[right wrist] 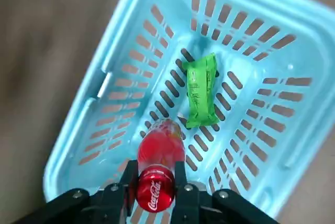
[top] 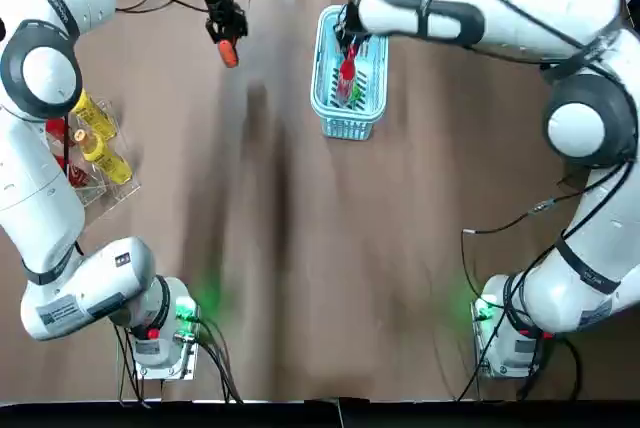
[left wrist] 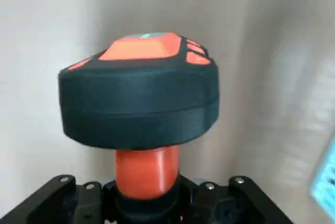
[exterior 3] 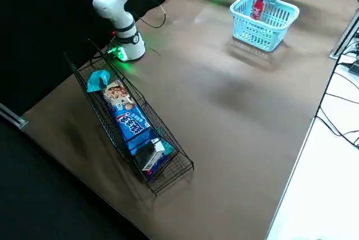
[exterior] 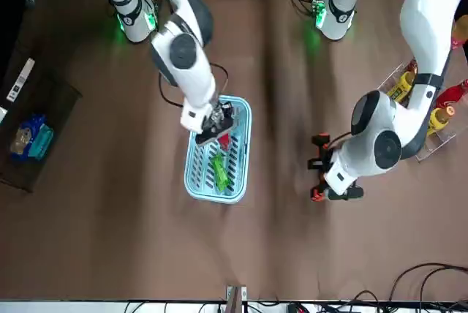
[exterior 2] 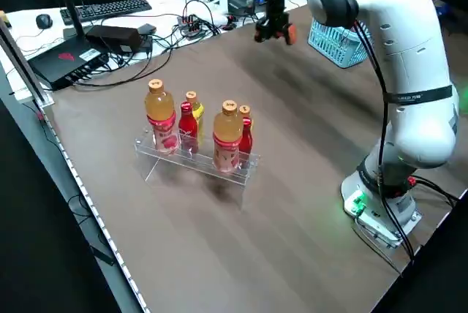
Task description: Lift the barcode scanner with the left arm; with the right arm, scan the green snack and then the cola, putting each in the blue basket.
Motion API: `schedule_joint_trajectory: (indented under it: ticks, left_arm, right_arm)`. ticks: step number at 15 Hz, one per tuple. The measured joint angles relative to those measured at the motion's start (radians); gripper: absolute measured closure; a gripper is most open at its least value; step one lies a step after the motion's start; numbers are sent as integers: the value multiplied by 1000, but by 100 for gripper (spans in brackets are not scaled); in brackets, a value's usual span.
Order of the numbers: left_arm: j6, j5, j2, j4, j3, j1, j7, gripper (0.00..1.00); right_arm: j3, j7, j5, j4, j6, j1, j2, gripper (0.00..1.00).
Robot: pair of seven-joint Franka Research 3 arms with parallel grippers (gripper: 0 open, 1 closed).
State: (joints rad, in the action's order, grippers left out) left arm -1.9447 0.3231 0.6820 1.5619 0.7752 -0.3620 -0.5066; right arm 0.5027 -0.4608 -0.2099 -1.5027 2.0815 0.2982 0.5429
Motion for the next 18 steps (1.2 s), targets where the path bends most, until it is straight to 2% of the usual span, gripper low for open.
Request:
schedule_joint_trajectory:
  ticks: [4, 6, 8, 11, 13, 16, 17, 18]
  left_arm:
    - [-63, 156, 63, 12, -93, 30, 4, 94]
    - [-128, 189, 113, 13, -130, 42, 5, 94]
    - [-193, 218, 160, 14, -141, 44, 7, 94]
    - [-209, 273, 176, 13, -151, 61, 7, 92]
    - [-222, 275, 178, 12, -173, 80, 6, 79]
    - [-238, 275, 177, 5, -176, 87, 5, 52]
    - [-242, 275, 172, -5, -177, 86, 6, 32]
    - [-242, 275, 168, -10, -177, 85, 6, 23]
  right_arm:
    - [-5, -20, -35, -1, 5, 22, 41, 68]
    - [-7, -20, -40, -1, 3, 22, 42, 68]
    - [-8, -20, -41, -2, 0, 22, 44, 68]
    - [-8, -20, -42, -6, -2, 23, 55, 68]
    - [-8, -20, -43, -6, -2, 25, 64, 68]
    - [-8, -20, -47, -5, -2, 30, 68, 68]
    - [-8, -20, -47, -5, -2, 39, 69, 56]
    - [-8, -20, -47, -5, -2, 44, 68, 46]
